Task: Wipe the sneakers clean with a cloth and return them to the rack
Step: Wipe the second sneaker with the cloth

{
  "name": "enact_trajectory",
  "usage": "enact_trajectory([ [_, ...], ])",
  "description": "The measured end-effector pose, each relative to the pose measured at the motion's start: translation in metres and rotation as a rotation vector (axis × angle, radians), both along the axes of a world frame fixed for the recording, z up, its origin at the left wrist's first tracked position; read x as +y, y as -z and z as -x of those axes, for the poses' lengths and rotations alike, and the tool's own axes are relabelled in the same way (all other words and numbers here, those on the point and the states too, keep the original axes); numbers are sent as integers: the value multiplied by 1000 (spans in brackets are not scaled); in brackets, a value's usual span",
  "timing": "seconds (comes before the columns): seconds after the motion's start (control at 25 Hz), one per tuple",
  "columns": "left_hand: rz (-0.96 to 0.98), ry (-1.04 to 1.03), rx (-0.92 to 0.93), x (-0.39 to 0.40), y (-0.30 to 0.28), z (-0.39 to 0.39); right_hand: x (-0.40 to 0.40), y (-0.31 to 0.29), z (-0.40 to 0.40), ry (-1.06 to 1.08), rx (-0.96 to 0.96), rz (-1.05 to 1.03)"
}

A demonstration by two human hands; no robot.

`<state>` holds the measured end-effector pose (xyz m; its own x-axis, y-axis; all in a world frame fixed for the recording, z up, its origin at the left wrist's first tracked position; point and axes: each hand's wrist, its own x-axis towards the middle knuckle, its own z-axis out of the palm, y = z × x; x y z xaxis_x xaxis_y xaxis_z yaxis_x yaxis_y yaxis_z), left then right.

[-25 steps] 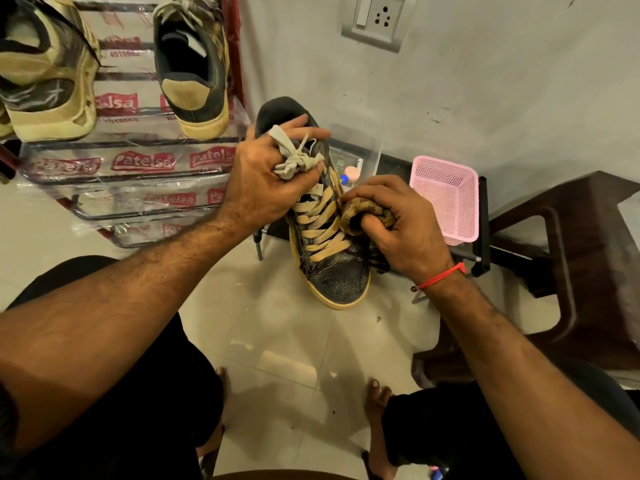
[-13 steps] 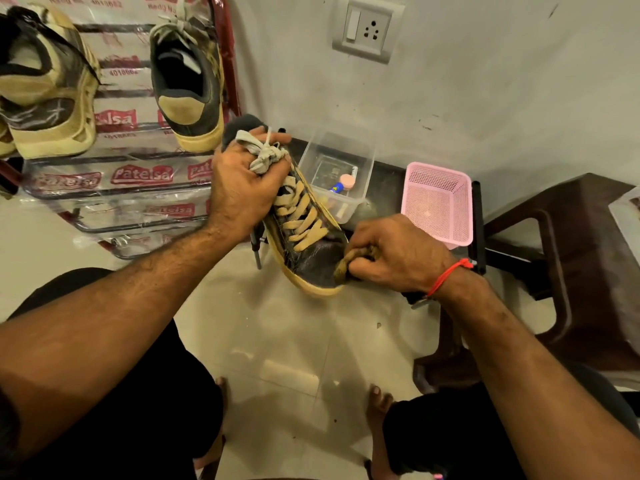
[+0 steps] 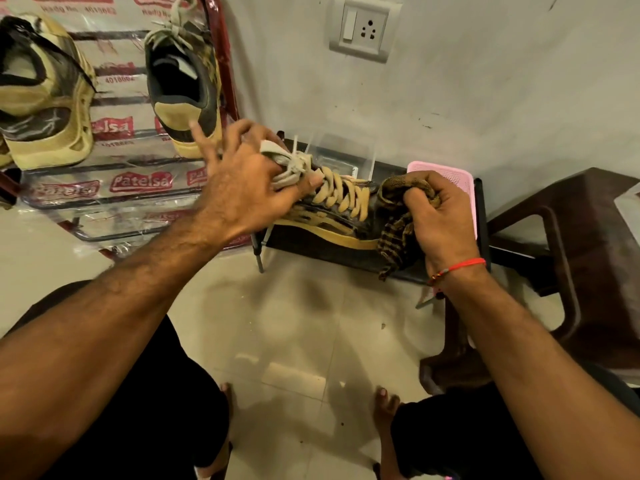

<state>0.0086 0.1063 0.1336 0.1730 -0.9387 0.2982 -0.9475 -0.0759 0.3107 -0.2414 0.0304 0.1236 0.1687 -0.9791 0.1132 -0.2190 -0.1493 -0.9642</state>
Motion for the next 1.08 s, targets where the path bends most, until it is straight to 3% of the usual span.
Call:
enact_trajectory([
  [0.08, -38, 180, -121, 1, 2, 4, -7, 0, 9, 62, 81, 96],
  [0.24, -174, 356, 42, 2, 18, 7, -15, -10, 19, 133, 11, 132],
  [0.32, -59, 416, 188, 1, 24, 12, -15, -14, 19, 116, 50, 173],
  [0.4, 113, 442, 267, -2, 27, 14, -11, -13, 19, 100, 214, 288],
  [0.48, 138, 375, 293, -4, 26, 16, -9, -11, 20, 124, 528, 467],
  [0.56, 68, 220, 353, -6, 27, 19, -10, -7, 20, 136, 679, 541],
  [0.76, -61, 29, 588, -5, 24, 28, -5, 4, 8, 49, 481, 494],
  [0.88, -82, -16, 658, -3, 24, 31, 26, 5, -17, -189, 430, 513],
  [1.0, -66, 3, 717, -3, 23, 31, 64, 12, -41, -443, 486, 676],
  [1.08, -58, 24, 689, -3, 21, 32, 58, 9, -37, -440, 575, 759],
])
